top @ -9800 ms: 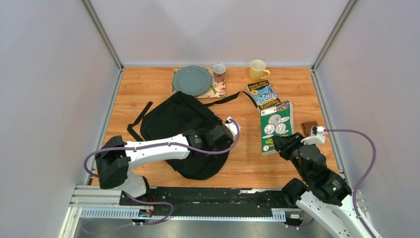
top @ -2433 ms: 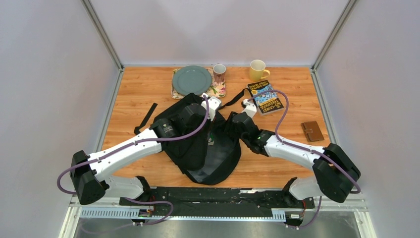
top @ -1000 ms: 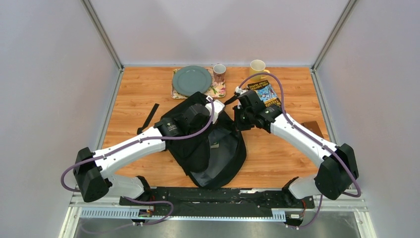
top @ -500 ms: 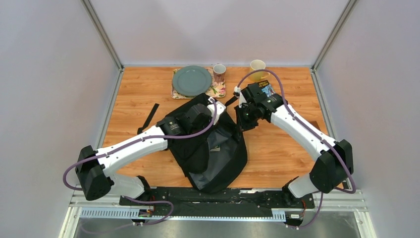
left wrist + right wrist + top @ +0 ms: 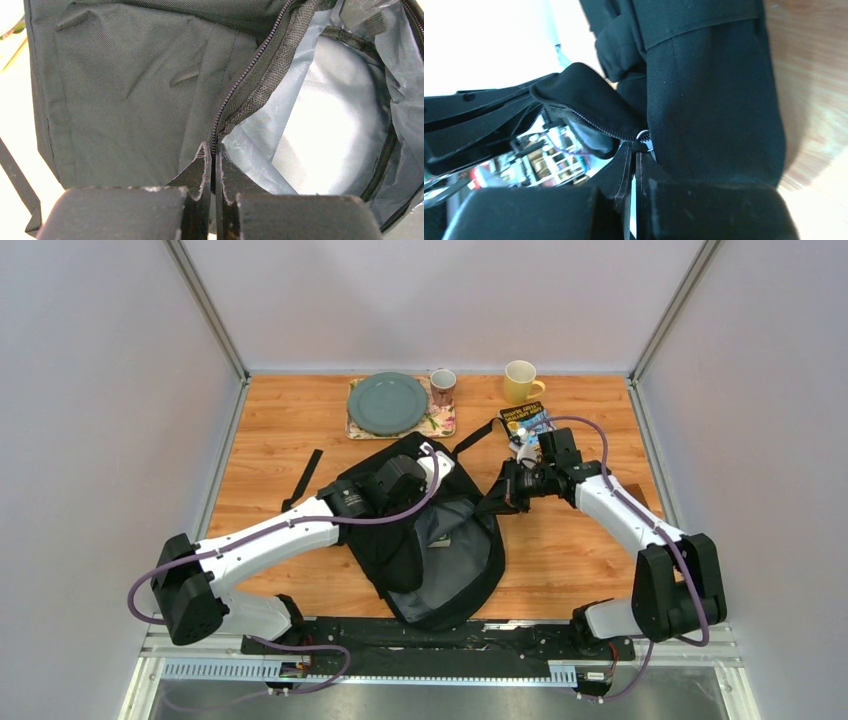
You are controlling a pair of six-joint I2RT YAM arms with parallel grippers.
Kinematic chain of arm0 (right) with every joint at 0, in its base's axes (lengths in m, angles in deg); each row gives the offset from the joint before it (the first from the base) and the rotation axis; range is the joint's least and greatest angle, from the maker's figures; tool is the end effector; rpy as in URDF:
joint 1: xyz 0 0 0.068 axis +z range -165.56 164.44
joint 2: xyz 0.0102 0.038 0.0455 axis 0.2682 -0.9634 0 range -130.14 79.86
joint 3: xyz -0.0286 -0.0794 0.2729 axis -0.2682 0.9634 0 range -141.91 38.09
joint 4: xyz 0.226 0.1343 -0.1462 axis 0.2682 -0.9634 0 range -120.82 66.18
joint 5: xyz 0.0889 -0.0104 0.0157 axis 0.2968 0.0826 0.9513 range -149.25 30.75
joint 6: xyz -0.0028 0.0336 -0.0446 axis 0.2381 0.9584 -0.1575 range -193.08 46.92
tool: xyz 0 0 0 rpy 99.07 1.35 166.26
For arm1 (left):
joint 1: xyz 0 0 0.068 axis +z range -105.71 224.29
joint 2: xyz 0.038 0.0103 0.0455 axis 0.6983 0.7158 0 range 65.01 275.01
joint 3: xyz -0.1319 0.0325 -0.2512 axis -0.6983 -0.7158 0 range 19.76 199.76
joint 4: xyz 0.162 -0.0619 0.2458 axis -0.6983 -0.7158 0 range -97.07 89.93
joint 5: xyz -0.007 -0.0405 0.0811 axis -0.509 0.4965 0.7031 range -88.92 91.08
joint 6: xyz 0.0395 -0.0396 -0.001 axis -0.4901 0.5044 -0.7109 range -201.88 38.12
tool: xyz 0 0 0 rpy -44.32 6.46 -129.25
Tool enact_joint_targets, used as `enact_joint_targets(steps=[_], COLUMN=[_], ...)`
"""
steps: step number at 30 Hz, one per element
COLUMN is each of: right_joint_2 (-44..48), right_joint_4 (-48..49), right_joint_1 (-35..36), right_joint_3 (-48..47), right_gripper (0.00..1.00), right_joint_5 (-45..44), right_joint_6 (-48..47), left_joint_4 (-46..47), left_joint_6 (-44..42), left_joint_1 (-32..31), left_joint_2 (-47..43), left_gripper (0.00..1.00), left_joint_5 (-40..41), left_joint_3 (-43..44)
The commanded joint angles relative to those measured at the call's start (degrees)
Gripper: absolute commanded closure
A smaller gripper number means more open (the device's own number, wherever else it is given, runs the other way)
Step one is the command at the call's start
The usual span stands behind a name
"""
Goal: Pack the student bag
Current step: Adjust the student bag at the center of the board.
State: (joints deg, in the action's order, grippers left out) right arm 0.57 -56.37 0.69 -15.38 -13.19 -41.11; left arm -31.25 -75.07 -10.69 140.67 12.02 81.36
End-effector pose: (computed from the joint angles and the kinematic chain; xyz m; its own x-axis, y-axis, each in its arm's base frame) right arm 0.2855 0.1120 0.2292 -0.9882 0.0948 -0.1204 -0.0395 0.6017 0.7978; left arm 0.1912 -0.2602 0.2911 -0.4909 0.4976 -0.7152 0.6739 0.7371 0.0503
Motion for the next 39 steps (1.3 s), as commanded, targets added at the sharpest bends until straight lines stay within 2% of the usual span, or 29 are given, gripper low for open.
enact_joint_targets(steps=[1, 2, 5, 9, 13, 15, 16, 18, 21, 25, 26, 28, 29, 30, 32, 33, 34, 36, 39], right_joint_2=[2.7, 3.2, 4.2, 5.6, 6.3, 6.5, 6.6, 6.3, 5.1, 6.6, 7.6, 11.8, 13.4, 14.8, 18.9, 19.9, 21.1, 21.4, 19.4], right_joint_4=[21.0, 23.9, 25.0, 36.2, 42.7, 49.3, 51.8, 62.0, 67.1, 62.6, 53.6, 40.5, 29.4, 24.8, 16.3, 14.3, 13.5, 12.2, 12.3], right_joint_1=[-1.3, -1.7, -3.9, -8.1, -10.2, -10.0, -10.1, -10.2, -10.5, -10.4, -10.4, -10.5, -10.5, -10.8, -11.2, -11.8, -12.1, -14.5, -17.9], right_joint_3=[5.4, 6.1, 7.1, 10.8, 13.1, 16.4, 17.8, 22.9, 25.1, 22.7, 21.4, 15.7, 13.9, 12.4, 9.4, 8.9, 8.8, 8.5, 7.6], right_gripper=[0.96, 0.95, 0.97, 0.97, 0.83, 0.82, 0.81, 0.76, 0.73, 0.71, 0.71, 0.71, 0.71, 0.70, 0.68, 0.63, 0.61, 0.51, 0.48], right_joint_5=[14.1, 14.1, 13.4, 13.0, 9.8, 7.3, 6.5, 3.4, 0.5, 0.4, 0.4, -3.0, -5.0, -10.7, -16.8, -24.1, -27.4, -30.1, -30.9], right_joint_6=[15.5, 19.0, 20.8, 34.9, 44.5, 49.4, 54.8, 60.7, 63.6, 57.2, 49.6, 40.5, 35.9, 29.5, 24.2, 21.3, 20.3, 18.8, 16.3], left_joint_4=[-0.1, -0.1, -0.5, -0.3, 0.9, 1.4, 1.6, 1.6, 1.7, 1.7, 1.6, 1.6, 1.6, 1.8, 2.2, 2.3, 3.1, 3.7, 3.0], left_joint_6=[-1.0, -0.9, -1.0, -1.1, -0.7, -0.7, -0.7, -0.7, -0.4, 0.0, 0.0, 0.0, 0.1, 0.3, 1.0, 1.2, 1.3, 1.6, 1.4], left_joint_1=[0.2, 0.2, 0.2, 0.2, 0.2, 0.2, 0.2, 0.1, 0.2, 0.2, 0.2, 0.2, 0.2, 0.2, 0.2, 0.1, 0.1, 0.2, 0.2], left_joint_2=[-0.3, -0.2, -0.1, -1.0, -2.1, -2.3, -2.2, -2.0, -2.0, -2.0, -1.9, -1.7, -1.8, -1.7, -1.7, -1.7, -1.7, -1.3, -0.1], left_gripper=[1.00, 1.00, 1.00, 1.00, 1.00, 1.00, 1.00, 1.00, 1.00, 1.00, 1.00, 1.00, 1.00, 1.00, 1.00, 1.00, 1.00, 1.00, 1.00], left_joint_5=[-3.1, -3.4, -3.7, -4.1, -6.2, -7.1, -7.9, -8.5, -8.5, -9.4, -9.6, -10.2, -10.4, -10.6, -10.6, -12.2, -13.3, -14.4, -16.9], left_joint_3=[-0.4, -0.4, -0.8, -2.1, -3.4, -3.9, -3.9, -3.8, -3.5, -3.2, -3.0, -2.8, -2.5, -2.3, -1.1, -0.7, -0.3, 0.7, 2.4])
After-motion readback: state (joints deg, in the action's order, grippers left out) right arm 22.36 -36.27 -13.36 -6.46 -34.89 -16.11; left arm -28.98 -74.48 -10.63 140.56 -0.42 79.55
